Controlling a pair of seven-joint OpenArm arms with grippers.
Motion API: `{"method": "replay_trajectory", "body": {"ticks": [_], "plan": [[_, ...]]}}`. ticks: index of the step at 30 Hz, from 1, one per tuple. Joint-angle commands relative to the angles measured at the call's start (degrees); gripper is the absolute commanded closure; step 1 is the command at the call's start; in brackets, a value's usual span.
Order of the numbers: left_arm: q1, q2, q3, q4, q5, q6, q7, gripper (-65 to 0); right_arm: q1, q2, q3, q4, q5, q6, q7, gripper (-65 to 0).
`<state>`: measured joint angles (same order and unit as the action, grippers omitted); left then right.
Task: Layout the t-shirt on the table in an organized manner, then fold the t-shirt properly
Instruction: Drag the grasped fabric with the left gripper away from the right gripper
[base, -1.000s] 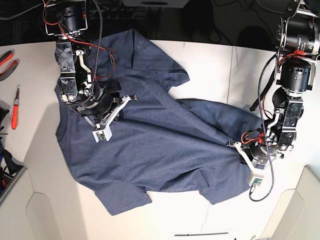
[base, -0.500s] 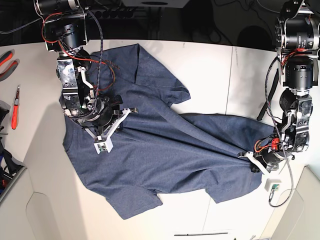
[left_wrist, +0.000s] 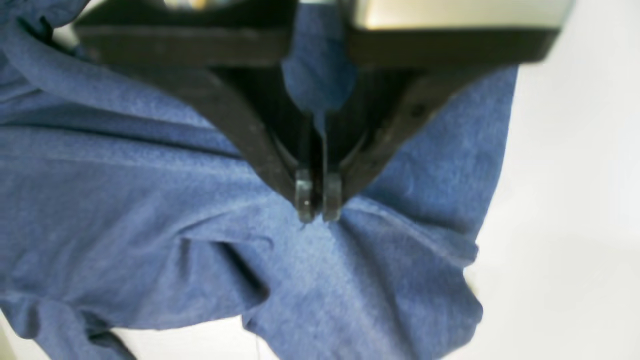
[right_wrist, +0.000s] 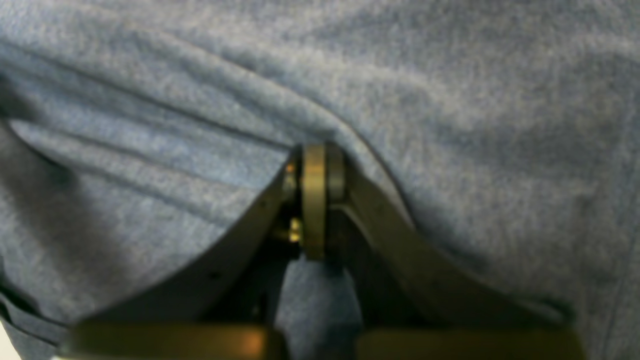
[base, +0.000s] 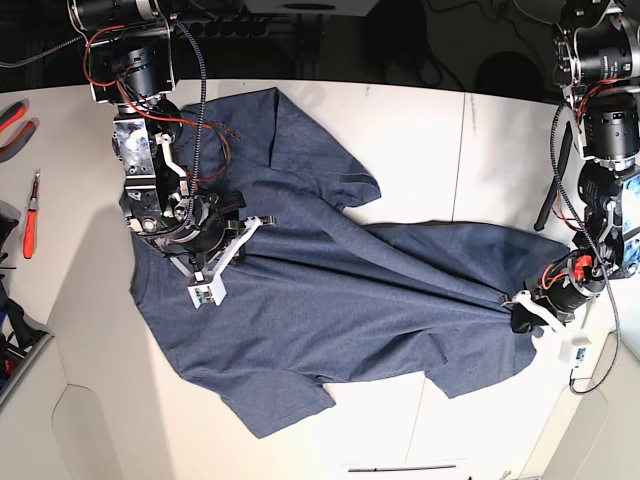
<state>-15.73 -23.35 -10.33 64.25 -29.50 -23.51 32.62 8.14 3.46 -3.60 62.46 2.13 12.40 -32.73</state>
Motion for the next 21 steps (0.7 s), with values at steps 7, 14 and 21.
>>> {"method": "replay_trajectory", "body": {"ticks": [7,14,21], "plan": [[-1.4,-1.4,-0.6,1.1,-0.1,0.3,-1.1,0.0,-1.2,1.3,0.3,-2.0,-4.7,-3.2,-7.8,0.0],[-1.4,-1.4,-0.6,1.1,-0.1,0.3,-1.1,-0.6,-1.2,1.3,0.3,-2.0,-4.7,-3.3,-7.8,0.0],[-1.4,-1.4,-0.6,1.1,-0.1,0.3,-1.0,-2.2,-1.2,1.3,0.3,-2.0,-4.7,-3.2,-7.8,0.0]]}}
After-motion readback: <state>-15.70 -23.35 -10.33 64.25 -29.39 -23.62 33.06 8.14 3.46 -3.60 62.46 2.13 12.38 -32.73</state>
